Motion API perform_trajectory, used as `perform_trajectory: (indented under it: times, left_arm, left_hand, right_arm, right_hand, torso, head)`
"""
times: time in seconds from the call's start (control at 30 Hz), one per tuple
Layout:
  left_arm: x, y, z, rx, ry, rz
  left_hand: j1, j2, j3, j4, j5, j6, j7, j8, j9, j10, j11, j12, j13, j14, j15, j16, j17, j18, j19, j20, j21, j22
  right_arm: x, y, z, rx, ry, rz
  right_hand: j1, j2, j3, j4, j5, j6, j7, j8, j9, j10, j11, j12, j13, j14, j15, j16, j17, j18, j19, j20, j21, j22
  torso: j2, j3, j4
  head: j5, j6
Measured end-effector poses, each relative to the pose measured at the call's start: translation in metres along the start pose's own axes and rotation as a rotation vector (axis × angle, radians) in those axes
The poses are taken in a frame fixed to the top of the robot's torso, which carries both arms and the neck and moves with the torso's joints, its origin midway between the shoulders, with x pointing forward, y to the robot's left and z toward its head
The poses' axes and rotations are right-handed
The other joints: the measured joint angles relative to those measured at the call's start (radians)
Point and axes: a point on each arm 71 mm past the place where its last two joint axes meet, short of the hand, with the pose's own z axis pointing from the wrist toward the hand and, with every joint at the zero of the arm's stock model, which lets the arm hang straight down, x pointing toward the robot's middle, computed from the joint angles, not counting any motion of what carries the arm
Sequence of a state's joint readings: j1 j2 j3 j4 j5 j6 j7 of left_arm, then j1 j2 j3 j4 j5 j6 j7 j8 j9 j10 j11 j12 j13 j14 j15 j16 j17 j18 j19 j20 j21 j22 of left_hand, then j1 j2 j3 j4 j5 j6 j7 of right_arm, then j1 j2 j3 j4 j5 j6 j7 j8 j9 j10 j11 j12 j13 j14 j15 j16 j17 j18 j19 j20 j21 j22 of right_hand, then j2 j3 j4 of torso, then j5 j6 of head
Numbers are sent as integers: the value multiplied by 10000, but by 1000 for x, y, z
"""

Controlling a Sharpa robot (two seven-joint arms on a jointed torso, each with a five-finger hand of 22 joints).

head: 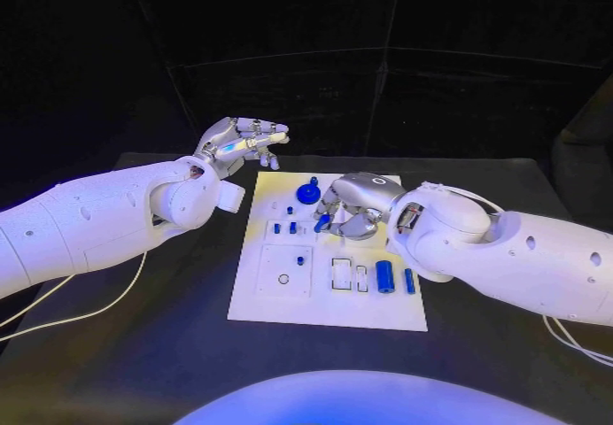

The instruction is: Assemble the parts on the task board

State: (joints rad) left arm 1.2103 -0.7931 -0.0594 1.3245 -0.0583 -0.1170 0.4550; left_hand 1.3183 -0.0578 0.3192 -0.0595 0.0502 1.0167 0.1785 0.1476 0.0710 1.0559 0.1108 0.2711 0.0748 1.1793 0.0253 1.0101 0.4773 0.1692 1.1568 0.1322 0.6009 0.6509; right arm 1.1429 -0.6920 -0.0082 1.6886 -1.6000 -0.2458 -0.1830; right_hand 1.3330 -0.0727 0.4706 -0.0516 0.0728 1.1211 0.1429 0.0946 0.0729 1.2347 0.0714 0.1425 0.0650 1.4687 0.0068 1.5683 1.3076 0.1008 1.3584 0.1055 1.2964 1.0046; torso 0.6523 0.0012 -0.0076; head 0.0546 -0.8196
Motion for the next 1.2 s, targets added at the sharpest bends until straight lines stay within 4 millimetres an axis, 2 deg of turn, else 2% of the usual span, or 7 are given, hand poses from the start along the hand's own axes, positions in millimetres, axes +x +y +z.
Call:
perform_trajectory:
  times: [0.2,0.5,0.67,1.2]
  left_arm:
    - [2,0,1,0,37,-17]
    - [3,0,1,-1,62,-30]
    - [4,0,1,-1,79,-37]
    - [5,0,2,-34,104,-47]
  left_hand:
    - [0,0,0,0,0,0,0,0,0,0,0,0,0,0,0,0,1,1,0,0,0,1]
    - [0,0,0,0,0,0,0,0,0,0,0,0,1,0,0,0,1,1,0,0,0,1]
    - [0,0,0,0,0,0,0,0,0,0,0,0,1,0,0,0,2,0,0,0,0,2]
    - [0,0,0,0,0,0,0,-1,0,0,0,0,1,0,0,0,2,0,0,0,0,3]
  right_arm:
    - [26,30,18,-914,381,90]
    - [64,41,24,-1391,1305,-127]
    - [72,43,28,-1462,1602,-267]
    - [78,47,31,-1597,1942,-529]
  right_hand:
    - [50,-51,59,-34,113,6,6,-59,-6,0,0,-71,0,0,0,0,0,0,0,0,0,-1]
    - [39,-62,59,-34,170,5,8,-87,-18,0,0,-121,0,0,0,0,-1,1,0,0,0,-20]
    - [38,-62,58,-34,170,4,8,-98,-25,-1,0,-121,0,0,1,0,-1,1,-1,0,0,-20]
    - [38,-63,58,-35,209,-17,20,-140,-29,-1,1,-121,0,-1,1,0,-2,0,-1,0,-1,-32]
  torso:
    - [5,-3,12]
    - [12,-5,6]
    - [12,1,-12]
    - [11,7,-22]
  head:
    - [156,-68]
    - [362,-179]
    - [452,-216]
    - [452,-242]
